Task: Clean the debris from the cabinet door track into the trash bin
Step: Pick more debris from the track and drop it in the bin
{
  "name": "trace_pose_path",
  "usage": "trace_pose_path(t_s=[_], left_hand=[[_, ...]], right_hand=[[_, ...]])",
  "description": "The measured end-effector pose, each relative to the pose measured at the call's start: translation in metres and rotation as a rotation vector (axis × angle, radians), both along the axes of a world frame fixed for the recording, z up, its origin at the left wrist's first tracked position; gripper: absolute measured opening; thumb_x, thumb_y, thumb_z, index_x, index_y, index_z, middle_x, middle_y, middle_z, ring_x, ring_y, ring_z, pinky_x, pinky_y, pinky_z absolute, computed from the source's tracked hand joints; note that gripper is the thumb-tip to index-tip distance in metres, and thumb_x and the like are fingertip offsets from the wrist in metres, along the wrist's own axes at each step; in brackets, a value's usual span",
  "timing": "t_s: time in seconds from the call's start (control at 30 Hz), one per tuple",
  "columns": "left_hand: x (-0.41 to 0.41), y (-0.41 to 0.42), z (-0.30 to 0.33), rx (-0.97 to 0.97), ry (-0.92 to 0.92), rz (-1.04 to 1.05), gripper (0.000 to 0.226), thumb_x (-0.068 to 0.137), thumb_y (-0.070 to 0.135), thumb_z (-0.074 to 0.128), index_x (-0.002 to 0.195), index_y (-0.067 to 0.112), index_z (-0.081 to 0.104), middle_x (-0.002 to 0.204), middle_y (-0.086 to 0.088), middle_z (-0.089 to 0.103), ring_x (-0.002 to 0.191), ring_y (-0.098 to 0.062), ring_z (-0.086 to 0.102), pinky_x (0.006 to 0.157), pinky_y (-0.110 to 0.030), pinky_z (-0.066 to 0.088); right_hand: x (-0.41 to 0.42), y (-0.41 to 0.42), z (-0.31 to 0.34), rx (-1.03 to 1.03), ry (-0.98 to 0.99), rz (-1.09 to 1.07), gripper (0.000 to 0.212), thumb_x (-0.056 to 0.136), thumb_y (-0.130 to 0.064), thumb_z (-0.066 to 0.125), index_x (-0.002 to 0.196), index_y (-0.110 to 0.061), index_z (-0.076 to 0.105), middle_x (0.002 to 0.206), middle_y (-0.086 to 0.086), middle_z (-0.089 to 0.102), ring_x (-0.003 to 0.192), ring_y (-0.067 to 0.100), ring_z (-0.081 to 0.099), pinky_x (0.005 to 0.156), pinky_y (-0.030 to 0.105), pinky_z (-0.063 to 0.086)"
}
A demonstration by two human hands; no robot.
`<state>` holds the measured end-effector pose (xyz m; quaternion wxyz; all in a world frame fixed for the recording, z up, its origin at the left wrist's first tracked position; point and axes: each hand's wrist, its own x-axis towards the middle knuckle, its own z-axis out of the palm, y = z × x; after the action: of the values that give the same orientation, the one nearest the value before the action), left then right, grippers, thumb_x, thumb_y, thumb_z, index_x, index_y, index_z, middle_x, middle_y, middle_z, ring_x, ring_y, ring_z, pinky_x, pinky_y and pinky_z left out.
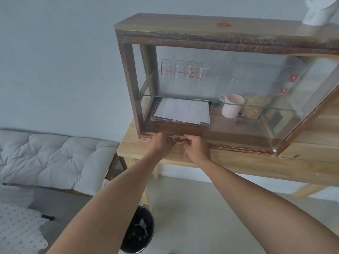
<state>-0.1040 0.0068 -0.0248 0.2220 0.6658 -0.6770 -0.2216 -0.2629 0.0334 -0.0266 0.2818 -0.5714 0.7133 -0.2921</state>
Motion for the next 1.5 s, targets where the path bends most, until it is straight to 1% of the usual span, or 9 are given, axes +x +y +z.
trace_pose_path(t_s=[0.17, 0.3, 0.5, 0.6, 0.7, 0.87, 1.27, 1.4, 1.5], left_hand=[[0.001, 0.001, 0.0, -0.008, 0.03, 0.01, 0.03, 0.1, 0.036, 0.07, 0.129, 0.04, 0.077, 0.119, 0.0, 0.08, 0.112, -0.028, 0.071, 0.09, -0.042, 0.06], [0.001, -0.001, 0.002, 0.006, 0.007, 0.022, 0.028, 0.101, 0.039, 0.069, 0.128, 0.04, 0.078, 0.12, 0.001, 0.08, 0.113, -0.027, 0.072, 0.09, -0.043, 0.061], [-0.001, -0.004, -0.002, -0.006, 0.011, 0.059, 0.025, 0.099, 0.038, 0.072, 0.122, 0.037, 0.08, 0.114, 0.0, 0.081, 0.107, -0.027, 0.073, 0.087, -0.043, 0.062], [-0.001, -0.001, -0.003, -0.033, 0.05, 0.084, 0.023, 0.099, 0.039, 0.071, 0.119, 0.035, 0.081, 0.107, 0.0, 0.082, 0.1, -0.028, 0.074, 0.082, -0.043, 0.063], [0.003, 0.004, -0.004, -0.071, 0.084, 0.102, 0.025, 0.099, 0.042, 0.071, 0.119, 0.03, 0.081, 0.097, 0.0, 0.08, 0.094, -0.027, 0.073, 0.077, -0.038, 0.061], [0.022, 0.02, -0.005, -0.058, 0.108, 0.148, 0.025, 0.1, 0.044, 0.07, 0.118, 0.03, 0.081, 0.086, 0.005, 0.075, 0.085, -0.021, 0.071, 0.071, -0.033, 0.057], [0.1, 0.08, -0.01, -0.025, 0.114, 0.263, 0.027, 0.099, 0.05, 0.068, 0.119, 0.035, 0.078, 0.089, 0.009, 0.071, 0.084, -0.017, 0.068, 0.069, -0.032, 0.054], [0.131, 0.105, -0.02, -0.023, 0.111, 0.303, 0.026, 0.099, 0.045, 0.07, 0.118, 0.03, 0.08, 0.084, 0.01, 0.071, 0.079, -0.014, 0.068, 0.076, -0.037, 0.062], [0.154, 0.126, -0.032, -0.023, 0.123, 0.336, 0.025, 0.099, 0.043, 0.07, 0.118, 0.029, 0.08, 0.083, 0.011, 0.072, 0.077, -0.01, 0.065, 0.067, -0.031, 0.054]], right_hand=[[-0.002, 0.001, -0.005, -0.022, -0.035, -0.045, 0.026, 0.097, -0.033, 0.065, 0.116, -0.038, 0.082, 0.061, -0.006, 0.076, 0.072, 0.016, 0.077, 0.077, 0.032, 0.062], [0.001, -0.002, -0.001, -0.033, -0.106, -0.088, 0.011, 0.095, -0.03, 0.07, 0.093, -0.033, 0.08, 0.053, -0.011, 0.072, 0.054, 0.0, 0.07, 0.06, 0.026, 0.05], [0.005, -0.014, 0.007, 0.018, -0.15, -0.12, 0.018, 0.094, -0.015, 0.069, 0.081, -0.024, 0.076, 0.063, -0.003, 0.077, 0.054, 0.015, 0.074, 0.067, 0.032, 0.059], [0.004, -0.018, 0.006, 0.032, -0.18, -0.146, 0.023, 0.095, -0.013, 0.07, 0.075, -0.024, 0.074, 0.061, -0.006, 0.072, 0.049, 0.01, 0.07, 0.062, 0.028, 0.056], [0.004, -0.018, 0.006, 0.027, -0.192, -0.156, 0.021, 0.095, -0.015, 0.071, 0.076, -0.023, 0.074, 0.063, -0.004, 0.074, 0.05, 0.008, 0.068, 0.061, 0.027, 0.053], [0.006, -0.009, 0.006, -0.015, -0.216, -0.134, 0.015, 0.093, -0.011, 0.068, 0.087, -0.016, 0.081, 0.089, 0.009, 0.083, 0.089, 0.032, 0.077, 0.083, 0.042, 0.063], [0.065, 0.038, 0.0, -0.023, -0.231, 0.011, 0.023, 0.092, -0.016, 0.073, 0.072, -0.028, 0.075, 0.045, -0.009, 0.065, 0.046, -0.001, 0.06, 0.055, 0.021, 0.046], [0.094, 0.058, -0.008, -0.005, -0.237, 0.108, 0.021, 0.097, -0.019, 0.073, 0.078, -0.027, 0.073, 0.044, -0.014, 0.066, 0.047, -0.008, 0.062, 0.045, 0.008, 0.041], [0.115, 0.07, -0.015, 0.04, -0.218, 0.159, 0.015, 0.098, -0.02, 0.072, 0.084, -0.022, 0.074, 0.054, -0.008, 0.069, 0.051, 0.0, 0.064, 0.049, 0.013, 0.041]])
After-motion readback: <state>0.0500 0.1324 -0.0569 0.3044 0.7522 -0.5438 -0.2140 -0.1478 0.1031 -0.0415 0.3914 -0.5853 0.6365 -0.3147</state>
